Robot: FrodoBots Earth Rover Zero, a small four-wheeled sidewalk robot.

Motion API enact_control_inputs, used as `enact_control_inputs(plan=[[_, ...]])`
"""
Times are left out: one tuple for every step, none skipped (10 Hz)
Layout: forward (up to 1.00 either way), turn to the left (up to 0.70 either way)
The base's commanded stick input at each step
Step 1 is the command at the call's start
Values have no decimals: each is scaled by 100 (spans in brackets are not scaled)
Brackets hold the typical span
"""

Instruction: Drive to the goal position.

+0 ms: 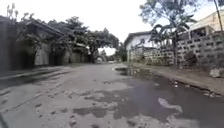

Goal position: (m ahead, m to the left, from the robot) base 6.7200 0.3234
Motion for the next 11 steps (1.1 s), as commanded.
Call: enact_control_inputs(plan=[[85, 0], [85, 0], [85, 0], [85, 0], [85, 0], [85, 0], [85, 0], [85, 0], [85, 0], [85, 0], [85, 0]])
